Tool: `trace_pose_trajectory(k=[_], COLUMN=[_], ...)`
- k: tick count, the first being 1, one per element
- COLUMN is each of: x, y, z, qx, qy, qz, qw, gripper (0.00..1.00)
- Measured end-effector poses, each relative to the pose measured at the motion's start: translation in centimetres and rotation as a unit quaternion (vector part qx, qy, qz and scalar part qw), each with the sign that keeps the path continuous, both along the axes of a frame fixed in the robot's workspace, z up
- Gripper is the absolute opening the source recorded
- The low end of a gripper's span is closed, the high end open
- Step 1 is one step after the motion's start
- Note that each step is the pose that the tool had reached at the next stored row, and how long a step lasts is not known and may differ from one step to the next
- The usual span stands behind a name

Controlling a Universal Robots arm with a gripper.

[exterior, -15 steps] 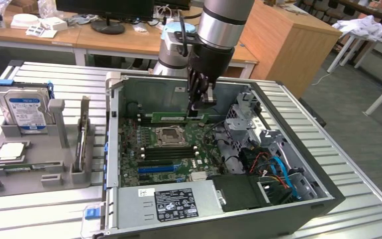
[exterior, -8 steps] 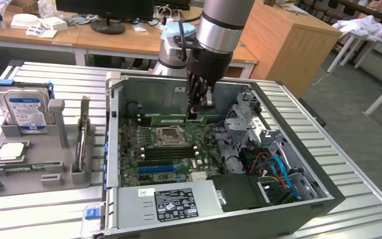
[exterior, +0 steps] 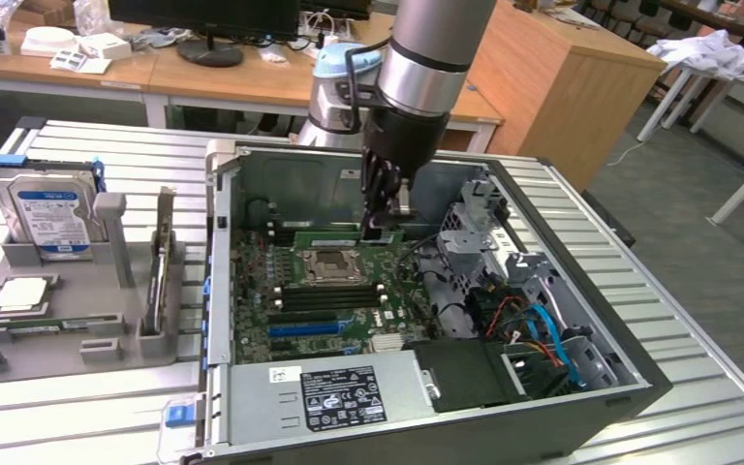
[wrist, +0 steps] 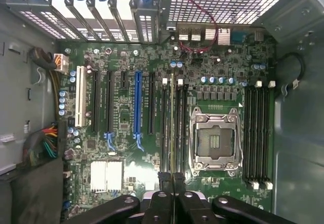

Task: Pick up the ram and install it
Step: 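Insert the ram into the slot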

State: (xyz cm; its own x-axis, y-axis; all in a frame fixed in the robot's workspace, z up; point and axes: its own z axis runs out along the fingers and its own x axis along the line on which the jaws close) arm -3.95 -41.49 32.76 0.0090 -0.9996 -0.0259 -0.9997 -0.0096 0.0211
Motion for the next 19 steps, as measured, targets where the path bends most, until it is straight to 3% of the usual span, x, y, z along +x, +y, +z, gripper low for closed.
trace_pose_trajectory(k=[19], x=[0.0], y=[0.00], z=[-2.13], qx=[0.0000], qy=[0.0000], qz=[0.000], qw=[1.0000], gripper=[0.12])
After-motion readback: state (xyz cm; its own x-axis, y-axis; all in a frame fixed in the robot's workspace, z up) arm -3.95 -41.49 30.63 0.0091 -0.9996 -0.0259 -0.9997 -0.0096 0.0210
